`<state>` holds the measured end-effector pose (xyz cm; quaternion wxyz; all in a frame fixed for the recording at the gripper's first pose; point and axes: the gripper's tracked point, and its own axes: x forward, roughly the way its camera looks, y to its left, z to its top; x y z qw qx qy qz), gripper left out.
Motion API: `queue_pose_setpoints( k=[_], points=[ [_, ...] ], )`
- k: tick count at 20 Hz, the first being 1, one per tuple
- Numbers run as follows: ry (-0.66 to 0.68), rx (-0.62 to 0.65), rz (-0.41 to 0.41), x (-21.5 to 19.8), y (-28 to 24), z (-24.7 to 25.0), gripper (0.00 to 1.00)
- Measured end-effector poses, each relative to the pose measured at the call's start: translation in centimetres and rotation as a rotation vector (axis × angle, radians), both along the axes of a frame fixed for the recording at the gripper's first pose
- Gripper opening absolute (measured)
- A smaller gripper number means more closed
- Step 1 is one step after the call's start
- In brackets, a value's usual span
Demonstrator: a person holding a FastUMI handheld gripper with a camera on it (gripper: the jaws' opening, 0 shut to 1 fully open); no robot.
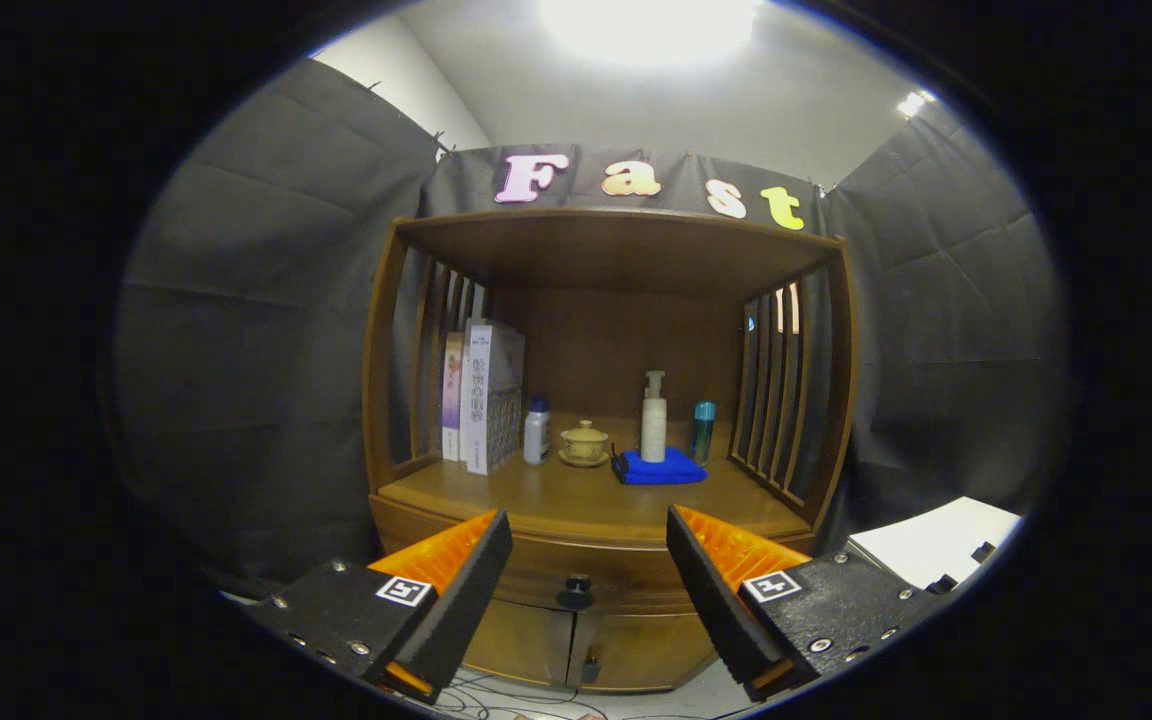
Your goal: Pull open the drawer, take out the items inside it, and place them on the countertop above the cabinet.
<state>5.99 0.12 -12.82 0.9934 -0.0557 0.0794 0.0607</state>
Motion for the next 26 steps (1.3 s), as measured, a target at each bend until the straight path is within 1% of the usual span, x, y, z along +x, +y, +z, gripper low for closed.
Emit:
queue_pose_setpoints(
  k=[2, 3, 5, 6, 9, 16, 19, 21, 24, 26],
  points=[
    [0.005, -0.022, 0.001, 1.0, 0.4, -1.6, 0.97],
    [0.012, -0.039, -0.012, 1.4, 0.3, -2.6, 0.97],
    [0.046, -0.063, -0.037, 2.4, 0.1, -5.5, 0.97],
    [0.075, -0.068, -0.036, 3.0, 0.2, -6.8, 0.97],
    [0.149, -0.052, -0.033, 4.3, 0.1, -10.1, 0.95],
    [0.201, -0.055, -0.076, 8.4, -0.6, -15.1, 0.95],
    [0.240, -0.045, -0.050, 9.4, 0.2, -17.1, 0.94],
    [0.258, -0.055, -0.062, 9.6, -0.1, -18.3, 0.89],
    [0.243, -0.009, -0.039, 9.6, 0.9, -18.8, 0.65],
    [0.228, 0.005, -0.046, 9.6, 0.8, -18.9, 0.55]
  ],
)
